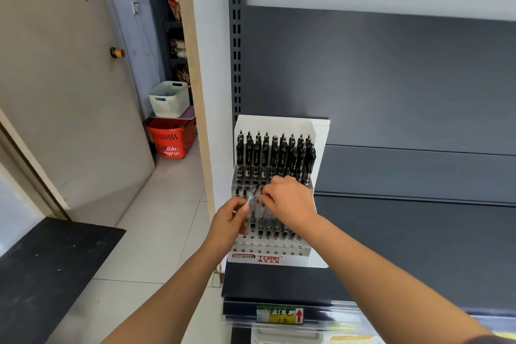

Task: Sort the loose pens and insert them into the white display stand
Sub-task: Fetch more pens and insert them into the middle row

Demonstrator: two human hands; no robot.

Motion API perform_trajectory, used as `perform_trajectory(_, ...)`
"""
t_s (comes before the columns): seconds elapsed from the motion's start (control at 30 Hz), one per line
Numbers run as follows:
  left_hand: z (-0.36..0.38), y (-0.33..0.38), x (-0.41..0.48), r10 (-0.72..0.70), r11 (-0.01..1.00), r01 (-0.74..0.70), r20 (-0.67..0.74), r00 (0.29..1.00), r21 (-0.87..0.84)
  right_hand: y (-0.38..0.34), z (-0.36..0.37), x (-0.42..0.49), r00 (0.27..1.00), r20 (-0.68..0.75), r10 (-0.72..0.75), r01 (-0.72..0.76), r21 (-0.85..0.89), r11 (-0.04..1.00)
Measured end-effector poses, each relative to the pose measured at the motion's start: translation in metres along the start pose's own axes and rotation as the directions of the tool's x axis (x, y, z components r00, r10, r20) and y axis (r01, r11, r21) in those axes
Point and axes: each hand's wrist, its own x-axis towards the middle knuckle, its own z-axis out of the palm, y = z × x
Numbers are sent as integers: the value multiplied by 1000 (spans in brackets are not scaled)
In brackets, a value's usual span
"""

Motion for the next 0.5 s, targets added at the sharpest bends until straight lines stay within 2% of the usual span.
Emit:
perform_trajectory(0.07, 0, 1, 1, 7, 1000, -8, -19, 1000, -31, 1, -5, 2, 1000, 2, 9, -9, 41, 999)
perform_trajectory(0.17, 1, 5, 2, 26, 998, -28, -30, 999, -57, 0, -13, 5, 998, 26, 55, -60, 287, 956)
perform_trajectory(0.23, 2, 8, 3, 43, 997, -44, -29, 999, -58, -4, -17, 7, 993, 77, 90, -117, 501, 858)
perform_trajectory(0.3, 1, 11, 4, 69, 997, -69, -8, 998, -26, -8, -19, 8, 989, 100, 112, -150, 634, 759)
perform_trajectory(0.4, 0, 14, 2, 108, 993, -110, 38, 993, 48, -11, -22, 8, 986, 101, 132, -165, 709, 685)
perform_trajectory(0.5, -4, 15, 3, 160, 978, -154, -30, 987, 140, -12, -25, 8, 986, 62, 154, -155, 679, 717)
